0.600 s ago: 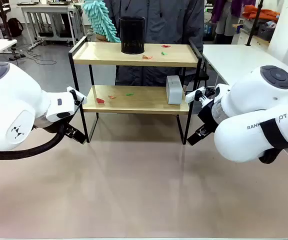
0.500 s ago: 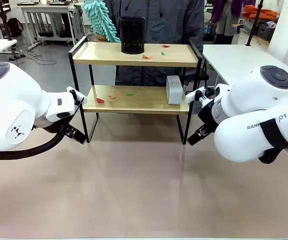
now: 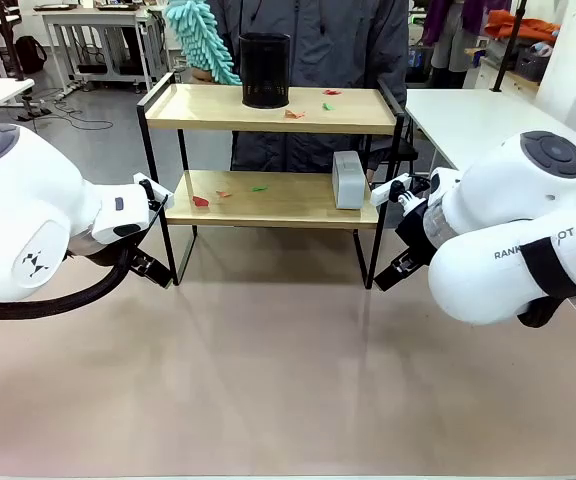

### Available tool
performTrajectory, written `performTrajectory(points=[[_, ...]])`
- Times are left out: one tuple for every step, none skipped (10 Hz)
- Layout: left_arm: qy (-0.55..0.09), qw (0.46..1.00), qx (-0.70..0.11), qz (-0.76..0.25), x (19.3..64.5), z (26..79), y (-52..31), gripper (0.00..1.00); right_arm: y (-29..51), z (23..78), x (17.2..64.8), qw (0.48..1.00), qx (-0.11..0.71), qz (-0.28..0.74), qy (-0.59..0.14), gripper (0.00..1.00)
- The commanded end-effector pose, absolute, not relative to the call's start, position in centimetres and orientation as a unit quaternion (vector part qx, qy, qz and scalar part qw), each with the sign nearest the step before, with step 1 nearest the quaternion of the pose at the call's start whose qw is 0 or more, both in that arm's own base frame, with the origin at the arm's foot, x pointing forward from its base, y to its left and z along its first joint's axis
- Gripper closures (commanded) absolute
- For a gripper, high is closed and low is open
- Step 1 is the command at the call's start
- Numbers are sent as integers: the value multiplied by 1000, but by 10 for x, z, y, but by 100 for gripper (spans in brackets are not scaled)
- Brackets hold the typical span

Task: Clean the shelf.
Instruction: Pick up the Duster from the human.

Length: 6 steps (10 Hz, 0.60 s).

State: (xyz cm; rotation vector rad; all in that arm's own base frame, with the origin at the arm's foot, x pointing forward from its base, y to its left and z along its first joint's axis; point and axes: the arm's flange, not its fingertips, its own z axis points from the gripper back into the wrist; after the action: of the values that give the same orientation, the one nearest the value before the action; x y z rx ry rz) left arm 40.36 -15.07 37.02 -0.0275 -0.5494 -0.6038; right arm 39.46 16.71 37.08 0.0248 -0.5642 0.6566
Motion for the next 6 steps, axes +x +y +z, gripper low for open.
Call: performTrajectory(points=[[-267, 918, -13, -294, 404, 370, -151, 0, 167, 371, 395, 908, 12, 318, -273, 0], [-267, 918, -13, -294, 404, 370, -151, 0, 167, 371, 395, 908, 12, 318, -273, 0], [-267, 918, -13, -294, 404, 370, -151, 0, 167, 371, 395, 908, 12, 318, -273, 0], [-267, 918, -13, -294, 404, 370, -151, 0, 167, 371, 395, 908, 12, 318, -273, 0], [-173, 919, -26, -354, 388, 389, -147, 0, 159, 387, 389, 921, 21, 339, -192, 0], [-104, 919, -36, -378, 369, 406, -134, 0, 142, 407, 375, 943, 39, 325, -64, 0]])
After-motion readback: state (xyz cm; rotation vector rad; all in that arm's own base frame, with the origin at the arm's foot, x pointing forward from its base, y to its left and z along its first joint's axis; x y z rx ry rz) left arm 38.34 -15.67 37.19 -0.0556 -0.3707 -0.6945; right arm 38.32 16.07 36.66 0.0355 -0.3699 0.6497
